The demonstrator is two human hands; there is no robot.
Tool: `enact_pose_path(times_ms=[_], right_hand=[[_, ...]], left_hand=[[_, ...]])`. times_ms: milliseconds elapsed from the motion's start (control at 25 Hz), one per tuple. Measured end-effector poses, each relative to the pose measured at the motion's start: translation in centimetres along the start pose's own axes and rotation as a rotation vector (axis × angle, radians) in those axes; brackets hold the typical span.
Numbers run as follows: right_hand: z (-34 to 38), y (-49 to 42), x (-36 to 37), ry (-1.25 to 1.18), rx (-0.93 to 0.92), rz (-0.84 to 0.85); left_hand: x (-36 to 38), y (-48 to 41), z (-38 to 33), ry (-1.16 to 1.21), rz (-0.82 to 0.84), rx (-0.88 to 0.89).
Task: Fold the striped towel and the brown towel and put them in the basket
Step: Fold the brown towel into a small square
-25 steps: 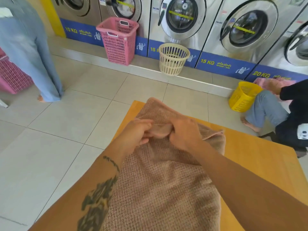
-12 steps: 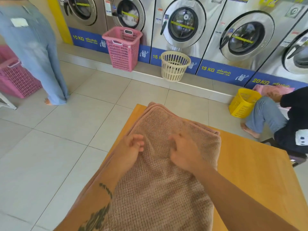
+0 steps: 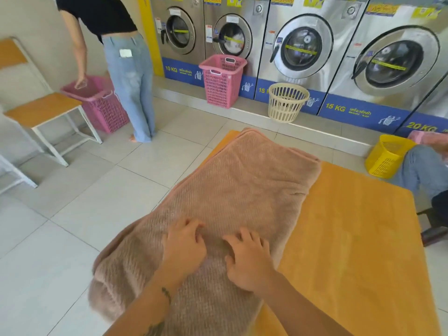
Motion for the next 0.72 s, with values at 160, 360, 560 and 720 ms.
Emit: enact_pose_path(times_ms=[160,360,560,720], right_hand=[[-2.9,3.7,2.9,0.047,0.099,0.182],[-9.9,4.2,-1.5,0.088,0.402,0.285],[-11.4,7.4,-2.6,0.021,0.510,0.105],[-5.8,9.8,1.5,-0.083,0.383,-0.017]], left_hand=[[2.5,8.1,1.3,-0.334,0.187,-0.169],[3.9,8.9,-2.6,-0.143,0.398,0.045],[3.2,8.2,-2.4,-0.079,0.144,0.169],[2.7,9.8,2.0,-0.249,0.155,-0.112]])
Point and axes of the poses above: each hand's wrist, its own y-axis away from the middle knuckle, its own x-axis out of the palm, z = x × y, the point moved 1 cm from there along -y, towards the middle knuckle, and after that the axes turned 11 degrees about z, right-handed, at the moved point
